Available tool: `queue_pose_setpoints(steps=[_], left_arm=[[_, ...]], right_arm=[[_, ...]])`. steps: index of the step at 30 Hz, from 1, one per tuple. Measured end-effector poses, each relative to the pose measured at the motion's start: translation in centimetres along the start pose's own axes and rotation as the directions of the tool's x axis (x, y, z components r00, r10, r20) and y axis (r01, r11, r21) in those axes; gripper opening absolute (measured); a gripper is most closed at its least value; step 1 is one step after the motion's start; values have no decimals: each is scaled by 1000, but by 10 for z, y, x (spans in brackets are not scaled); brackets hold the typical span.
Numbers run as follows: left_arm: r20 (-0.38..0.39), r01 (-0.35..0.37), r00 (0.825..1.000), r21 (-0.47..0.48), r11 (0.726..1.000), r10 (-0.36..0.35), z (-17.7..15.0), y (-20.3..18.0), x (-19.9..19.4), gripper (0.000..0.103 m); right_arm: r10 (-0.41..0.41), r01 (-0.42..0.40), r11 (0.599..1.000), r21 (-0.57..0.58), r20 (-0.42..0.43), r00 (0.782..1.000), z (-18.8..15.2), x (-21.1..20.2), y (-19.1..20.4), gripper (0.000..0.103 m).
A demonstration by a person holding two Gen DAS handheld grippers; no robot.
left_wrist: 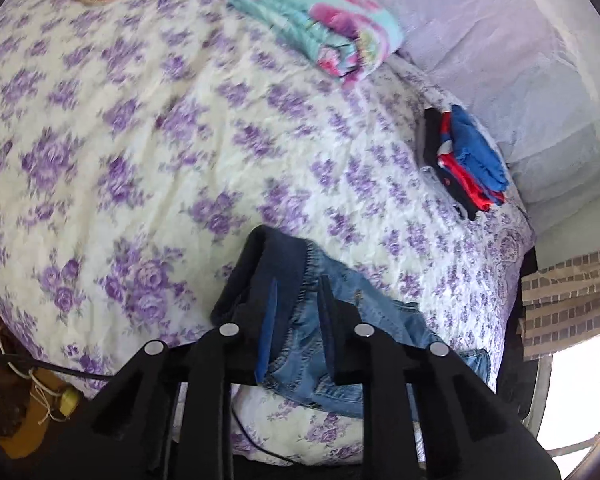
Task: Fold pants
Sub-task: 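Lay the stretched jeans flat on the bed and open the right tool, then grasp the leg hems with the right tool while the left hovers over the back pocket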
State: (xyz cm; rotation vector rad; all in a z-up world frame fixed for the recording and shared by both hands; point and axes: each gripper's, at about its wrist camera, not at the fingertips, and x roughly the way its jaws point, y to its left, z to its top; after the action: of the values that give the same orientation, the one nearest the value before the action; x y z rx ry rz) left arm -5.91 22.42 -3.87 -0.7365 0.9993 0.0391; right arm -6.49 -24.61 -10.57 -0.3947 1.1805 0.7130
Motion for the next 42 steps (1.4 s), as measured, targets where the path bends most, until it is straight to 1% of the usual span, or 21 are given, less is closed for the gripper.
queue_pose_setpoints(steps=[1,2,5,7,9,11,12,13,15,16,18,21,23,25,29,30,32,33,36,39,42], left_arm=[[-24,24,999,38,999,-23,-1,-12,3,35],[-53,34,998,75,997,-30,-4,-25,10,38],[-150,53,988,191,980,-24,-28,-63,45,39],[-211,55,977,236,970,-4,-47,-79,70,39],[-249,39,968,282,959,34,-63,-91,94,40],[-256,-12,961,322,947,100,-73,-94,113,51],[-256,-45,957,330,943,135,-76,-93,121,54],[-261,-66,953,327,943,157,-76,-90,126,55],[-278,-62,949,306,950,151,-74,-84,134,55],[-284,-58,947,301,952,148,-73,-83,136,56],[-298,-56,943,300,952,150,-72,-81,141,58],[-309,-49,938,332,942,158,-77,-88,145,73],[-317,-53,932,367,929,178,-80,-95,149,80],[-324,-58,925,396,917,198,-82,-102,154,87],[-334,-61,918,412,909,213,-83,-106,158,92],[-336,-60,917,412,909,213,-84,-107,159,93],[-341,-61,914,417,907,218,-84,-108,161,95],[-343,-63,913,422,905,223,-85,-109,162,96],[-349,-64,908,431,900,232,-85,-112,165,98],[-353,-66,905,434,899,236,-85,-112,166,98],[-357,-62,905,430,901,232,-84,-112,166,98]], right_arm=[[5,-5,1000,15,19,1000,-1,-5,-1,12],[15,-16,999,40,48,999,-2,-13,-3,14],[7,-39,983,180,174,985,-12,-44,-21,20],[-63,-26,939,342,244,968,-27,-63,-47,25],[-180,10,855,518,279,943,-51,-79,-75,34],[-313,75,730,680,235,920,-80,-84,-102,37],[-347,69,651,756,215,913,-97,-84,-116,37],[-352,28,580,814,220,910,-111,-83,-127,37],[-357,-89,429,899,259,897,-141,-80,-146,37],[-366,-135,373,918,279,888,-152,-78,-152,37],[-379,-212,300,930,320,868,-165,-72,-162,37],[-388,-334,221,916,397,832,-173,-63,-179,37],[-370,-399,180,899,438,819,-173,-54,-188,37],[-358,-409,170,896,443,822,-168,-47,-192,37],[-357,-395,187,900,437,826,-160,-36,-196,35],[-360,-388,194,901,433,826,-157,-36,-195,32],[-385,-346,234,909,413,825,-152,-39,-191,13],[-401,-327,260,908,410,819,-149,-44,-187,9],[-426,-315,314,896,430,796,-139,-58,-181,7],[-457,-311,344,886,447,769,-132,-79,-174,7],[-491,-322,360,876,471,733,-136,-106,-161,6]])
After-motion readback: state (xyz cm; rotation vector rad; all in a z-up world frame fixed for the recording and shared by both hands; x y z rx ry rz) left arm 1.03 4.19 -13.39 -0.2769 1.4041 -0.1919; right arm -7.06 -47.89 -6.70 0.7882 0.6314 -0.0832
